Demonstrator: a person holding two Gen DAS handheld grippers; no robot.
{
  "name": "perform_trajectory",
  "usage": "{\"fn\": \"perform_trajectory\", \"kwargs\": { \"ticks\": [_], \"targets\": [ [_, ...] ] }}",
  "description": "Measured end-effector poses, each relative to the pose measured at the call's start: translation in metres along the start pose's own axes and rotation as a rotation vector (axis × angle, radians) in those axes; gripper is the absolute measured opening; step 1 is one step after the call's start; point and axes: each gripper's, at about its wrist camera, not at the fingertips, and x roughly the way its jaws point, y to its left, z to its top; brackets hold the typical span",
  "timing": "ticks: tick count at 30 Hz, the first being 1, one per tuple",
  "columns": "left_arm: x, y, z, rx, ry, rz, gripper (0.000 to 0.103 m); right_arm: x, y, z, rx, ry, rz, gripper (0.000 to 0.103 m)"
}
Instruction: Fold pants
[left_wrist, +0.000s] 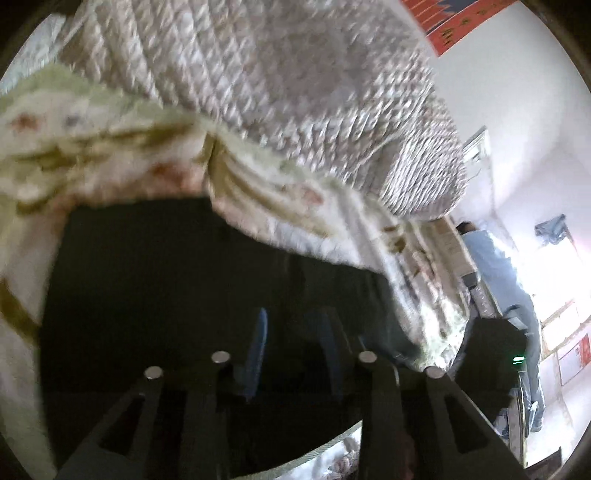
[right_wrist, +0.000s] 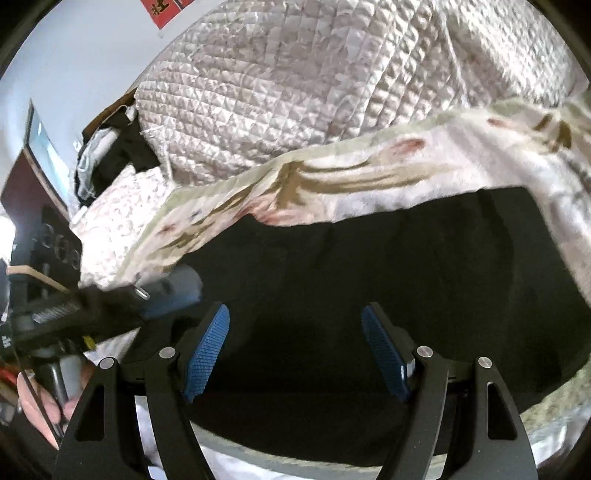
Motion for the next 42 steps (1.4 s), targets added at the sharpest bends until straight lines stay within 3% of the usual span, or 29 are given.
{"fn": "perform_trajectory", "kwargs": {
  "ticks": [2,7,11,20,23,28,33,37,42],
  "targets": [
    [-0.020,0.007,0.008,0.014,-0.053,0.051,0.038,0.004,0.001,-0.002,0.011,0.024,0.039,0.074],
    [-0.045,0.045,0.019,0.026,-0.111,0.276,0.039,0.021,0.005,-0.006,0.040,0.094,0.108,0.074],
    [-0.052,0.076,0.014,0.001,-0.122,0.357,0.039,0.038,0.019,0.000,-0.008,0.138,0.101,0.067],
    [-0.052,0.088,0.002,0.014,-0.111,0.373,0.039,0.078,0.027,0.013,-0.031,0.200,0.078,0.044],
    [-0.052,0.089,0.001,0.015,-0.112,0.381,0.039,0.081,0.023,0.012,-0.003,0.201,0.075,0.005],
    [-0.049,0.090,0.000,0.017,-0.106,0.395,0.039,0.065,0.027,0.016,-0.024,0.136,0.095,0.003],
    [-0.043,0.090,-0.002,0.028,-0.090,0.396,0.039,0.073,0.013,0.012,0.026,0.148,0.052,0.002],
    [-0.043,0.087,-0.003,0.038,-0.090,0.400,0.039,0.057,0.014,0.014,0.020,0.084,0.026,0.002],
    [-0.042,0.086,-0.005,0.045,-0.083,0.398,0.039,0.068,0.008,0.011,0.027,0.120,0.015,0.002]
  ]
}}
